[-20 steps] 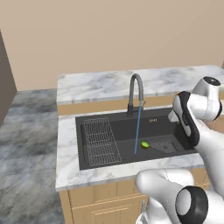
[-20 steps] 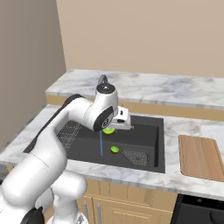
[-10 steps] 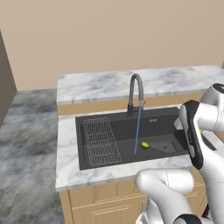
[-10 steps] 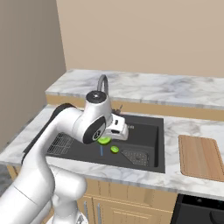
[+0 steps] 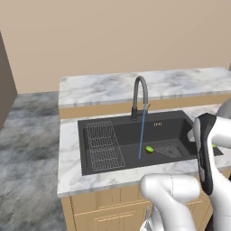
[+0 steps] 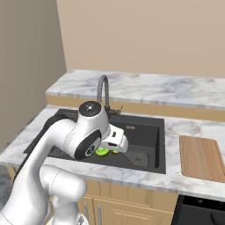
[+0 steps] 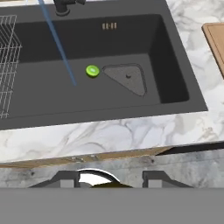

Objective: Pick the kiwi, kiwi from the sink and place them on the cutting board to airdry. Then turn off the sink faucet.

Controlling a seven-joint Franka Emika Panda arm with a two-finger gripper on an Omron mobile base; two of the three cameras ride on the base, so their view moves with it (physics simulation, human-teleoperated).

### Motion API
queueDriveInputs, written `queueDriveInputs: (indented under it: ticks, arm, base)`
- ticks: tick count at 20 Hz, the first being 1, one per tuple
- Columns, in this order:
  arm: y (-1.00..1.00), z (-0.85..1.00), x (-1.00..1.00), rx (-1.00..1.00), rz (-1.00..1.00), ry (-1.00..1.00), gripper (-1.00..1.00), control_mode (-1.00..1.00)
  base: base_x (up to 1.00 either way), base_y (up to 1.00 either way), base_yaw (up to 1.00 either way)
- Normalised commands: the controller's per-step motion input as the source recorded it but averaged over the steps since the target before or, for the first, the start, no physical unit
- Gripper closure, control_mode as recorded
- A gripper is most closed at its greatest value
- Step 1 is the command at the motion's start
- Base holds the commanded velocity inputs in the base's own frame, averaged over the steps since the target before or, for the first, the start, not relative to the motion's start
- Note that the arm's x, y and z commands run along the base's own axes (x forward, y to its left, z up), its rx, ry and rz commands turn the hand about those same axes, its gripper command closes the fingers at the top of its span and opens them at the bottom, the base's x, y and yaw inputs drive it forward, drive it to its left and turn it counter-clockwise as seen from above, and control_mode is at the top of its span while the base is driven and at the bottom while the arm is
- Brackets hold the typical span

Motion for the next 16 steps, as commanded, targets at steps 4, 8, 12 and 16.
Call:
queueDriveInputs:
  ticks: [4,8,12,16]
  arm:
    - [-0.37,0.0,-0.06,-0.04,-0.09,-0.1,1.0,-1.0]
    - [-0.41,0.0,0.0,-0.04,-0.1,-0.05,1.0,-1.0]
    - [-0.55,0.0,0.05,0.0,-0.11,0.0,1.0,-1.0]
    - [-0.56,0.0,0.06,0.0,-0.12,0.0,1.0,-1.0]
  base:
    - [0.0,0.0,0.0]
    - [0.0,0.0,0.0]
    - [0.0,0.0,0.0]
    - [0.0,0.0,0.0]
